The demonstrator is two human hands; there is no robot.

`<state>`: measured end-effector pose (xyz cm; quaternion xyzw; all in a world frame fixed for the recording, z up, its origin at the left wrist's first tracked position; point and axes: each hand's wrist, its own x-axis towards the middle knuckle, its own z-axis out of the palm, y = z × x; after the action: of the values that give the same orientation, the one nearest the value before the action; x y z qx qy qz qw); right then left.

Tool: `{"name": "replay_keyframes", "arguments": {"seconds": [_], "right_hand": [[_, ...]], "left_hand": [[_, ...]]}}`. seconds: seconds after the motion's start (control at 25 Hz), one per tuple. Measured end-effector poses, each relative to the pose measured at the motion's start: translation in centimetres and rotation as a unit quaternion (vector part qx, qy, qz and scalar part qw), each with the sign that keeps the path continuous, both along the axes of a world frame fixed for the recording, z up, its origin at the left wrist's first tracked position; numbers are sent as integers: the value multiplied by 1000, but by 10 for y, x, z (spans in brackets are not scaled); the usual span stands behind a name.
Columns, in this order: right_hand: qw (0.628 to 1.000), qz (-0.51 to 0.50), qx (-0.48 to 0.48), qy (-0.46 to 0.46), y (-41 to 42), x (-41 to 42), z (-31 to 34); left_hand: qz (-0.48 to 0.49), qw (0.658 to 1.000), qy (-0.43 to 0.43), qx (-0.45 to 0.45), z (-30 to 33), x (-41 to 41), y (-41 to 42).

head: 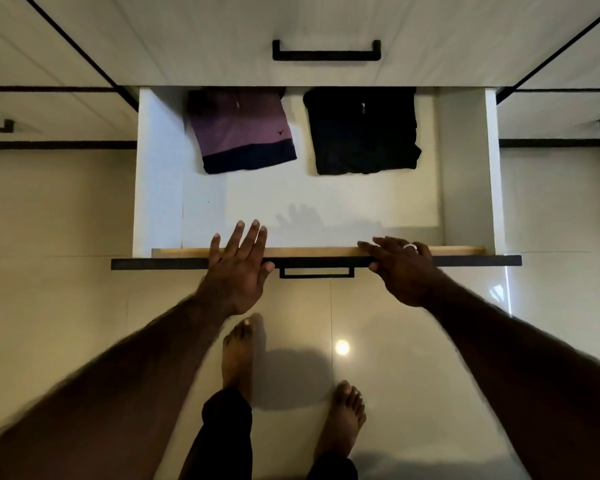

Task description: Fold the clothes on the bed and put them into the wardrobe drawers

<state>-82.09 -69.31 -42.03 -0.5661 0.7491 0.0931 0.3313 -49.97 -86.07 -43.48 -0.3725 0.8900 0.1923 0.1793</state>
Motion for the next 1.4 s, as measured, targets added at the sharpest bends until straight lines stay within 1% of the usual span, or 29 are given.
{"name": "replay_keyframes", "arguments": {"seconds": [0.2,0.32,0.4,0.48,0.52,0.56,0.72,0.84,0.96,1.08,1.12,1.24,1.4], "right_hand": [[999,13,-36,20,-52,-34,-1],[999,-2,-43,23,-90,-50,-7],[995,-30,-67,71,-108,-53,-2],[978,-81,-134,137,-118,-40,6],[971,-94,-161,152,-118,-32,8],[969,-91,-168,159,-116,-23,7],[973,-74,-136,168,-119,-18,-7],[977,-49,-122,166,-139,-32,-10],[978,-44,-108,173,-170,-51,-8],[965,-81,-142,206,-186,-54,-8],[963,-77,-149,212,-186,-51,-11],[975,-22,-120,186,-189,-43,-27],[979,-29,-93,177,-214,-53,-36]], "left_hand": [[-4,999,6,-41,1,-30,-51],[-6,998,18,-54,-4,-53,-92],[5,997,44,-67,-4,-65,-111],[2,990,70,-120,-2,-63,-119],[-13,987,73,-144,-1,-60,-119],[-30,984,69,-160,0,-55,-115],[-42,984,48,-168,-3,-54,-118],[-31,987,38,-152,-7,-70,-136],[-30,984,37,-170,-8,-86,-166],[-44,975,48,-212,-4,-92,-187],[-53,973,47,-219,-6,-90,-189],[-69,978,17,-197,-22,-82,-190],[-65,984,-30,-165,-25,-89,-217]]}}
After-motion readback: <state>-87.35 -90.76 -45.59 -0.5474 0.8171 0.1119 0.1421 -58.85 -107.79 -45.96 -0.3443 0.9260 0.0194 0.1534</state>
